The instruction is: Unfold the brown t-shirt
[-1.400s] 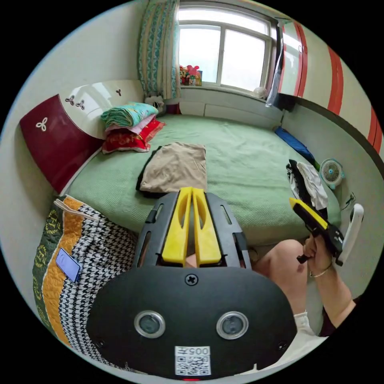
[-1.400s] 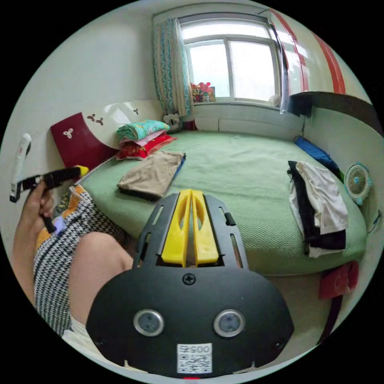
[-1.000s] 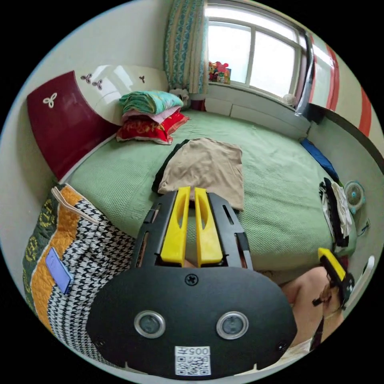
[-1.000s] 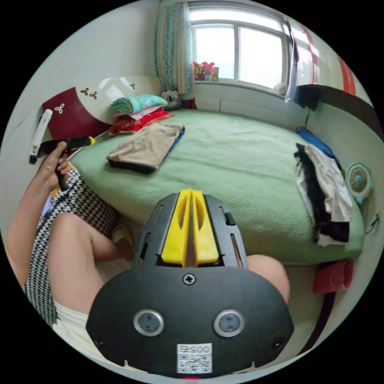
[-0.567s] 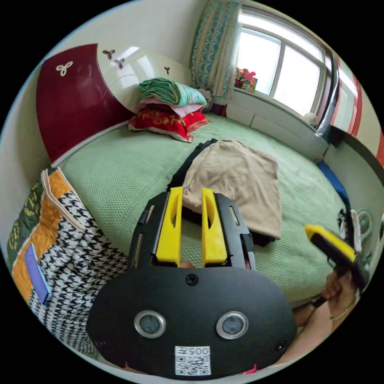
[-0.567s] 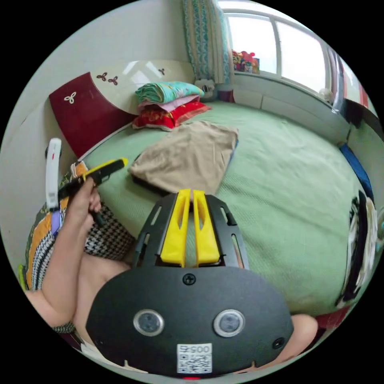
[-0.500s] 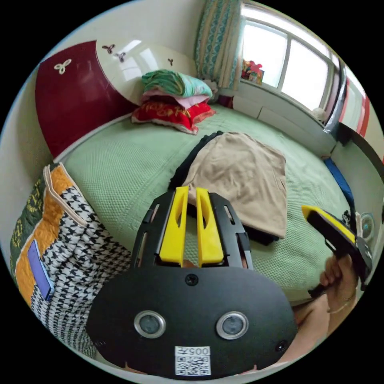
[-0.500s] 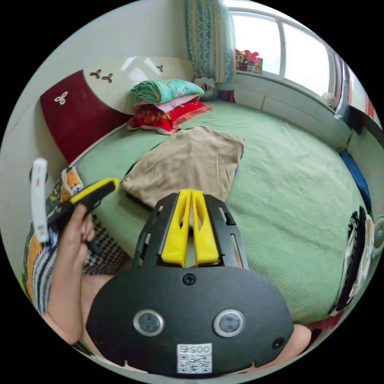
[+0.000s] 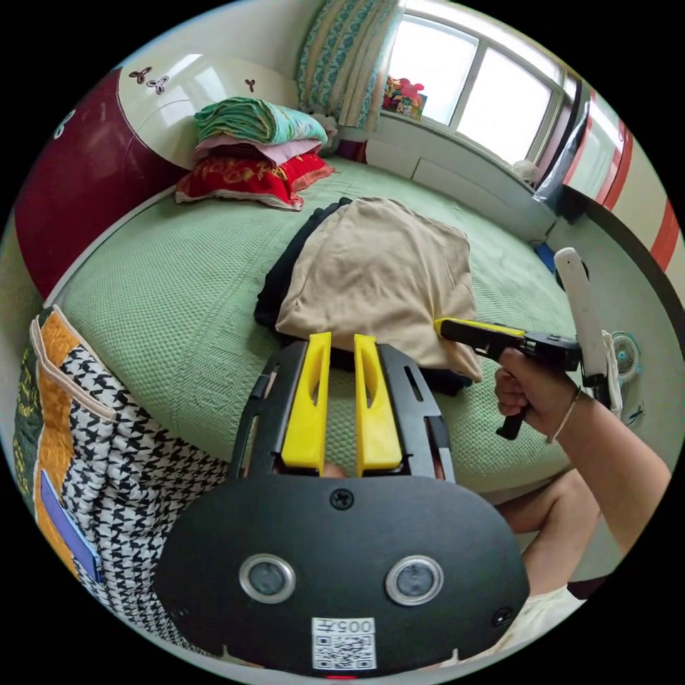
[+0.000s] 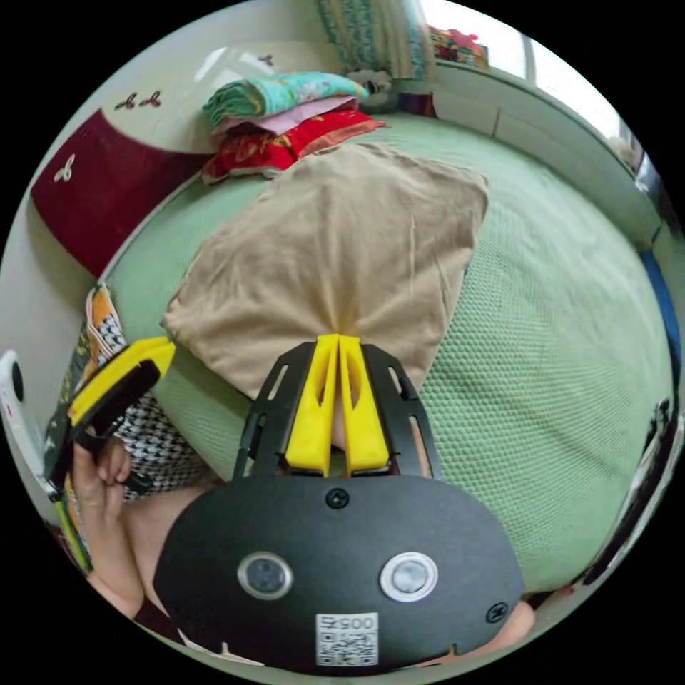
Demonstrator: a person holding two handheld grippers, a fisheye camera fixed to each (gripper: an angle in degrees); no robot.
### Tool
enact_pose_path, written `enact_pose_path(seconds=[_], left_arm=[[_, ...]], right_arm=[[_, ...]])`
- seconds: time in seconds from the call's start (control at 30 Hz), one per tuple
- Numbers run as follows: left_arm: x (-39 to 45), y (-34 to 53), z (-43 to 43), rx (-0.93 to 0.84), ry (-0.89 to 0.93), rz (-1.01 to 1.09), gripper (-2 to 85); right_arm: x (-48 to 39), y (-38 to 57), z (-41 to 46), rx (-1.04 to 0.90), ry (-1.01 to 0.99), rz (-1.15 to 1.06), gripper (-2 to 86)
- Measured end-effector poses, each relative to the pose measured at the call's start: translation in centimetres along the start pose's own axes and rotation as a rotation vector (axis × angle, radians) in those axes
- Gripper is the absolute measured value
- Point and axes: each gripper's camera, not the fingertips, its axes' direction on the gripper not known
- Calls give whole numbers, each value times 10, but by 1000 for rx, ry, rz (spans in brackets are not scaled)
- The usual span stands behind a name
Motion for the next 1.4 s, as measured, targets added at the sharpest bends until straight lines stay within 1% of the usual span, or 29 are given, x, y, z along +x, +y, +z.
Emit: enact_pose_path(seconds=[0.1, 0.17, 0.27, 0.4, 0.57, 0.77, 0.83, 1.0, 1.13, 1.23, 1.33, 1.4], left_arm=[[-3, -5, -4, 12, -72, 29, 67], [-6, -6, -4, 15, -65, 40, 67], [-16, -9, -4, 4, -2, 23, 68], [-25, -13, -10, 14, -65, 42, 68], [-35, -20, -13, 10, -50, 57, 68], [-53, -28, -16, 18, 26, 21, 67], [-62, -31, -18, 24, 76, -3, 67], [-68, -34, -24, 43, 22, 8, 67], [-76, -39, -23, 36, 66, -7, 68], [-81, -43, -26, 46, 43, -15, 68], [-88, -46, -30, 69, 67, -34, 68], [-90, -47, -33, 76, 28, -32, 69]], right_arm=[[-10, -9, 16, -24, 96, -51, -13], [-14, -14, 30, -27, 137, -75, -12], [-10, -18, 43, -25, 140, -76, -11], [-7, -24, 58, -26, 147, -90, -11], [-1, -30, 78, -13, 142, -83, -11], [2, -36, 97, -12, 147, -96, -9], [3, -37, 102, -12, 147, -101, -9], [8, -40, 114, -10, 133, -108, -8], [11, -40, 123, -3, 118, -102, -8], [8, -41, 130, -4, 136, -107, -8], [6, -40, 135, -1, 151, -118, -8], [7, -39, 137, 1, 139, -112, -8]])
